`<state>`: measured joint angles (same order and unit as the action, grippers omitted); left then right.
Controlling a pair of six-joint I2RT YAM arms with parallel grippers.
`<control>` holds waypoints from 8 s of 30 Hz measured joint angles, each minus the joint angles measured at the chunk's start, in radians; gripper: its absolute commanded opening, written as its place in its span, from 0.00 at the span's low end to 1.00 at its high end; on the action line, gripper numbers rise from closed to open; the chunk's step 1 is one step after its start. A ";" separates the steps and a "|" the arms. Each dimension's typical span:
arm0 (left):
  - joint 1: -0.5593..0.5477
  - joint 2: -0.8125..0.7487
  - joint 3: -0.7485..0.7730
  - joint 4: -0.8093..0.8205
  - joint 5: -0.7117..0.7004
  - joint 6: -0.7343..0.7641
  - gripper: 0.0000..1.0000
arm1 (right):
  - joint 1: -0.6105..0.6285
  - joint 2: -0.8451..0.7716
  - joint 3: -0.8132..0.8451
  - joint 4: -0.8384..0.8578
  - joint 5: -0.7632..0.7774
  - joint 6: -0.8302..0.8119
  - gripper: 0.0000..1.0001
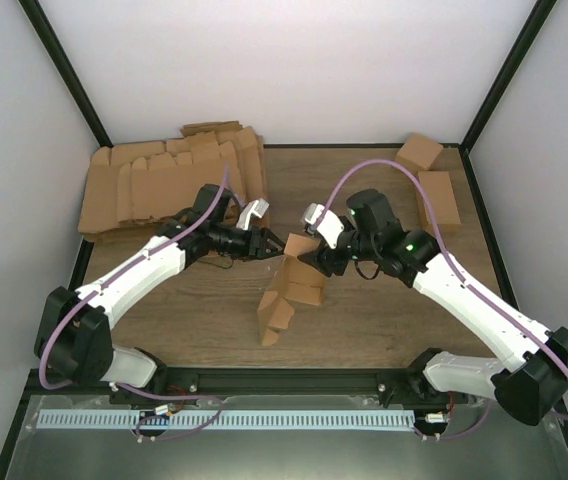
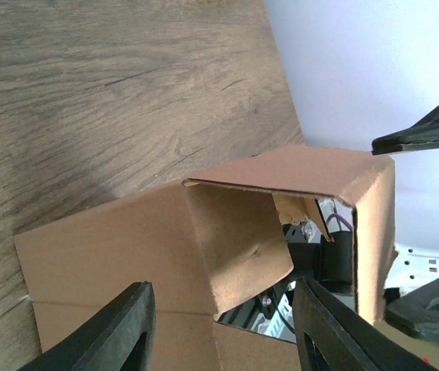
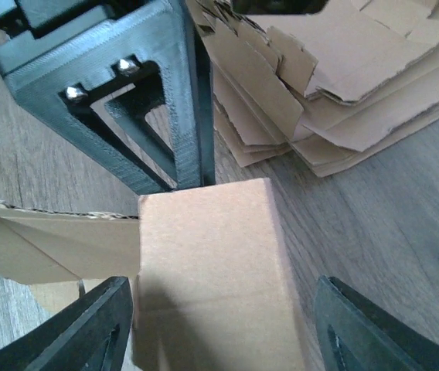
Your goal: Fold the paper box
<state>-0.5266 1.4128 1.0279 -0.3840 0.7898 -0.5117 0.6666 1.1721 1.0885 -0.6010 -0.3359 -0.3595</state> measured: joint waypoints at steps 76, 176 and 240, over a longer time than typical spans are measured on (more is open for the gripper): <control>0.000 0.008 -0.021 0.024 -0.026 0.010 0.46 | 0.150 -0.019 -0.146 0.072 0.220 -0.032 0.52; 0.105 -0.125 0.023 -0.148 -0.094 0.096 0.59 | 0.215 -0.005 -0.304 0.444 0.605 -0.367 0.01; 0.076 -0.389 -0.088 -0.209 -0.536 0.133 1.00 | 0.072 0.172 -0.485 0.342 0.233 0.738 0.26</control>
<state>-0.4511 1.0233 0.9398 -0.5934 0.2543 -0.3786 0.7383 1.3437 0.6033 -0.2588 -0.1028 0.3782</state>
